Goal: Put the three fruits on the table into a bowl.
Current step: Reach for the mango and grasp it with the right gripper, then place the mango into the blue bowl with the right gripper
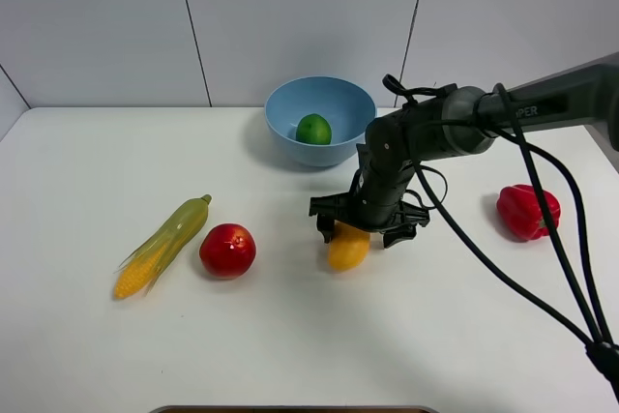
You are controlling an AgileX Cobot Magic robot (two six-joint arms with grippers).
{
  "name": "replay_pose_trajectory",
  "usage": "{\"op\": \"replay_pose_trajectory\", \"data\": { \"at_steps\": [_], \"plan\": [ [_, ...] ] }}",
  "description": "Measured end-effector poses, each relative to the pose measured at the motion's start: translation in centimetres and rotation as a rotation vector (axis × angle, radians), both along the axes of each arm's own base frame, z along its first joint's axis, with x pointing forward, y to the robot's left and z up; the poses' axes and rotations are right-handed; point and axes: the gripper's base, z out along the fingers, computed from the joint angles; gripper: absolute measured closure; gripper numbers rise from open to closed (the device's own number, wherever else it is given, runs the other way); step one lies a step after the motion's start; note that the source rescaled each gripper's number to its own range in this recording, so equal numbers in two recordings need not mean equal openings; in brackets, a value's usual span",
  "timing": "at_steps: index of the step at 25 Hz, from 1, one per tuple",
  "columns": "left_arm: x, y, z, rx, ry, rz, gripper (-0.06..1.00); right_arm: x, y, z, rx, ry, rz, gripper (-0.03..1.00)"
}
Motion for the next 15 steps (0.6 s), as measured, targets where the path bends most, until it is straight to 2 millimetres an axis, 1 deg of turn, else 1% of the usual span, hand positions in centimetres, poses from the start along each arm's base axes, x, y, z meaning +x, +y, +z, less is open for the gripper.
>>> {"op": "replay_pose_trajectory", "data": {
  "at_steps": [1, 2, 3, 5, 7, 8, 9, 15],
  "plan": [
    [0.0, 0.0, 0.0, 0.0, 0.0, 0.0, -0.06, 0.0, -0.01, -0.04, -0.001, 0.001, 0.001, 0.07],
    [0.0, 0.0, 0.0, 0.0, 0.0, 0.0, -0.06, 0.0, -0.02, -0.13, -0.004, 0.002, 0.002, 0.11],
    [0.0, 0.0, 0.0, 0.0, 0.0, 0.0, -0.06, 0.0, -0.02, -0.17, -0.005, 0.002, 0.003, 0.19],
    [0.0, 0.0, 0.0, 0.0, 0.0, 0.0, -0.06, 0.0, -0.02, -0.17, -0.005, 0.002, 0.003, 0.43],
    [0.0, 0.0, 0.0, 0.0, 0.0, 0.0, -0.06, 0.0, -0.02, -0.17, -0.005, 0.002, 0.003, 0.77],
    [0.0, 0.0, 0.0, 0.0, 0.0, 0.0, -0.06, 0.0, -0.02, -0.17, -0.005, 0.002, 0.003, 0.91],
    [0.0, 0.0, 0.0, 0.0, 0.0, 0.0, -0.06, 0.01, -0.02, -0.17, -0.005, 0.002, 0.003, 0.97],
    [0.0, 0.0, 0.0, 0.0, 0.0, 0.0, -0.06, 0.01, -0.02, -0.17, -0.005, 0.001, 0.004, 0.97]
  ]
}}
